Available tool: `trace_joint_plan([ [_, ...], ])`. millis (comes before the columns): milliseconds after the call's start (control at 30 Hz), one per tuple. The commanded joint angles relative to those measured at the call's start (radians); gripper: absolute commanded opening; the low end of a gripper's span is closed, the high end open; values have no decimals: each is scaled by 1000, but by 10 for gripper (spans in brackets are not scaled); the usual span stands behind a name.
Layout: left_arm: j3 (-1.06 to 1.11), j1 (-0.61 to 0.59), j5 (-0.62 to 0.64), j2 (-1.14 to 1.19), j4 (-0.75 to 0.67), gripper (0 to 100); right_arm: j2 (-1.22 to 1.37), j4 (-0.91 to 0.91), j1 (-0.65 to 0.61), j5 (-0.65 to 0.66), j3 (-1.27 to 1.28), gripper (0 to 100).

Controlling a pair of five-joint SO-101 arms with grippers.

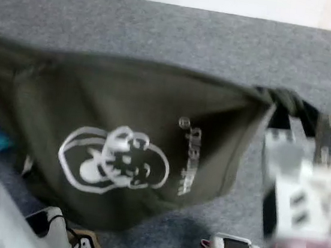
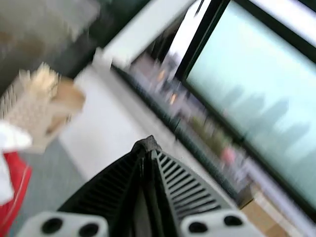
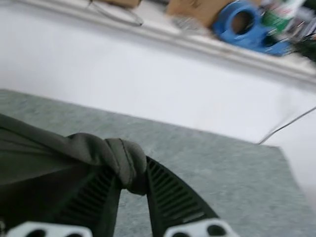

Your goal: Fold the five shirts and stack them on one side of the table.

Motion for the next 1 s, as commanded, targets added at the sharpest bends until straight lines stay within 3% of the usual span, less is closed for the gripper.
trace_joint_plan([
  [0,5,90,-43,220,-84,10,145,-93,-8,-34,-7,6],
  [300,-269,297,-118,648,-89,10,461,-383,-12,-37,-8,6],
  [800,-1059,378,-118,1451,-86,9,835,-865,-13,-37,-19,6],
  [967,-1280,392,-115,1570,25,9,857,-891,-13,-37,-19,6],
])
